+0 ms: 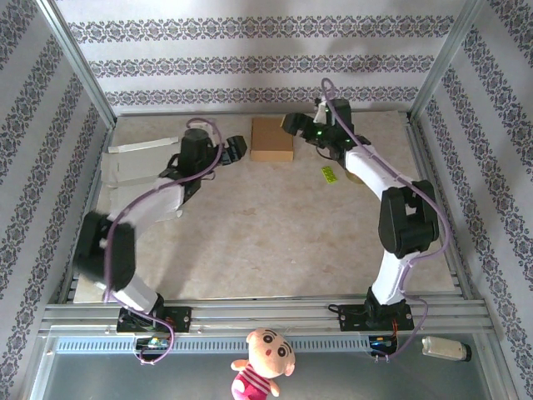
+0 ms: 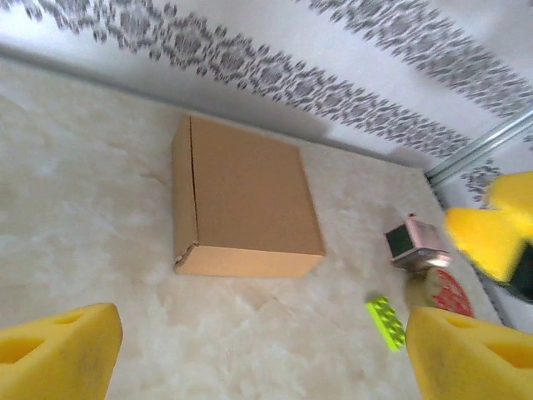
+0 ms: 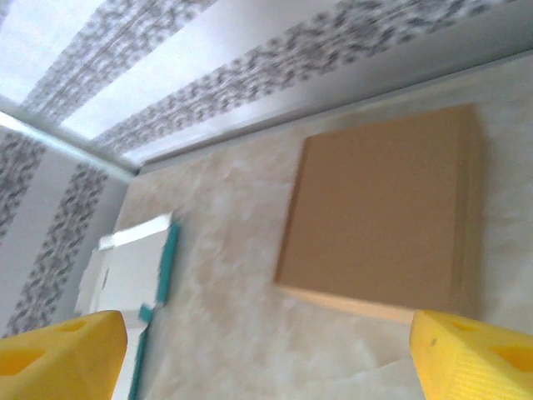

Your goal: Fold the paper box

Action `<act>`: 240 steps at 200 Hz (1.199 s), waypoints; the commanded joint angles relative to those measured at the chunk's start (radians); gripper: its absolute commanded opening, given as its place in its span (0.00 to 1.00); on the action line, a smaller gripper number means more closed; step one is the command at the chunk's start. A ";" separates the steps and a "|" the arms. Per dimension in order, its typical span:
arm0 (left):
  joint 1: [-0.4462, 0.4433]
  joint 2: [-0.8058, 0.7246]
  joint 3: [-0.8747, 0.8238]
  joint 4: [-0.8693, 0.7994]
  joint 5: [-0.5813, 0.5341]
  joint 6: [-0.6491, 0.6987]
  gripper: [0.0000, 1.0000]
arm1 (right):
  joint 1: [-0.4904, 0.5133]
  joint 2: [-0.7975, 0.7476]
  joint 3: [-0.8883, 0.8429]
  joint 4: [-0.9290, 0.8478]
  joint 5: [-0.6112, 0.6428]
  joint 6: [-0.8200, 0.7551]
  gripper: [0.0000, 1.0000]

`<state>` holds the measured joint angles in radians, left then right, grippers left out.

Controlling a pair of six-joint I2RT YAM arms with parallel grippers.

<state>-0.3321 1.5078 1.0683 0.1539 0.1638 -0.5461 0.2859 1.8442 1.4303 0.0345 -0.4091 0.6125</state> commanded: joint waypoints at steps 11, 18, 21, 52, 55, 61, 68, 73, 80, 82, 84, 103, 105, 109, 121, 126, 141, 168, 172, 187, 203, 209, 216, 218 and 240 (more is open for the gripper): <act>-0.001 -0.285 -0.079 -0.405 -0.066 0.129 0.90 | 0.173 0.015 -0.052 0.005 0.011 0.020 0.88; -0.002 -0.348 -0.092 -0.479 -0.091 0.136 0.90 | 0.214 0.033 -0.048 0.019 0.010 0.038 0.88; -0.002 -0.373 -0.097 -0.509 -0.104 0.138 0.90 | 0.233 0.043 -0.044 0.023 0.011 0.045 0.88; -0.002 -0.599 -0.162 -0.739 -0.195 0.103 0.92 | 0.412 0.169 0.054 0.051 0.106 0.082 0.89; -0.002 -0.614 -0.168 -0.755 -0.205 0.095 0.92 | 0.427 0.186 0.067 0.053 0.122 0.085 0.89; -0.002 -0.648 -0.180 -0.782 -0.219 0.085 0.92 | 0.455 0.222 0.102 0.052 0.143 0.087 0.88; -0.001 -0.679 -0.192 -0.818 -0.236 0.065 0.92 | 0.481 0.269 0.145 0.051 0.162 0.092 0.88; -0.001 -0.698 -0.200 -0.839 -0.251 0.048 0.92 | 0.500 0.303 0.177 0.050 0.177 0.096 0.89; 0.001 -0.722 -0.211 -0.868 -0.273 0.021 0.92 | 0.523 0.354 0.224 0.047 0.195 0.106 0.88; 0.001 -0.728 -0.215 -0.876 -0.280 0.013 0.92 | 0.528 0.369 0.238 0.047 0.197 0.111 0.88; 0.002 -0.732 -0.216 -0.881 -0.285 0.006 0.92 | 0.535 0.383 0.255 0.046 0.199 0.112 0.88; 0.006 -0.775 -0.247 -0.916 -0.306 -0.034 0.92 | 0.584 0.529 0.409 0.038 0.202 0.129 0.87; 0.007 -0.779 -0.251 -0.918 -0.308 -0.036 0.92 | 0.589 0.542 0.428 0.035 0.200 0.130 0.87; 0.007 -0.785 -0.253 -0.923 -0.311 -0.040 0.92 | 0.597 0.569 0.462 0.032 0.195 0.131 0.87; 0.009 -0.800 -0.265 -0.927 -0.313 -0.044 0.92 | 0.620 0.643 0.545 0.012 0.201 0.126 0.86; 0.010 -0.807 -0.267 -0.928 -0.315 -0.045 0.92 | 0.628 0.670 0.588 -0.011 0.202 0.125 0.86; 0.013 -0.819 -0.273 -0.931 -0.320 -0.042 0.92 | 0.645 0.738 0.685 -0.043 0.212 0.112 0.84; 0.017 -0.823 -0.271 -0.933 -0.320 -0.034 0.92 | 0.664 0.832 0.804 -0.102 0.235 0.114 0.79; 0.017 -0.824 -0.270 -0.931 -0.321 -0.032 0.92 | 0.665 0.845 0.818 -0.109 0.238 0.116 0.78; 0.019 -0.828 -0.277 -0.922 -0.314 -0.035 0.92 | 0.673 0.892 0.869 -0.138 0.238 0.125 0.72; 0.020 -0.833 -0.290 -0.905 -0.303 -0.043 0.92 | 0.678 0.940 0.944 -0.188 0.228 0.132 0.64; 0.020 -0.833 -0.292 -0.899 -0.298 -0.048 0.92 | 0.678 0.951 0.964 -0.202 0.227 0.132 0.62; 0.020 -0.833 -0.294 -0.896 -0.294 -0.053 0.92 | 0.680 0.962 0.978 -0.209 0.230 0.131 0.60; 0.020 -0.832 -0.294 -0.895 -0.292 -0.055 0.92 | 0.679 0.962 0.980 -0.210 0.230 0.131 0.59; 0.024 -0.822 -0.288 -0.872 -0.281 -0.049 0.92 | 0.679 0.958 0.981 -0.235 0.257 0.109 0.54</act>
<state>-0.3267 0.6853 0.7864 -0.7303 -0.1284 -0.5842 0.9520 2.7602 2.3928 -0.1143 -0.1810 0.7345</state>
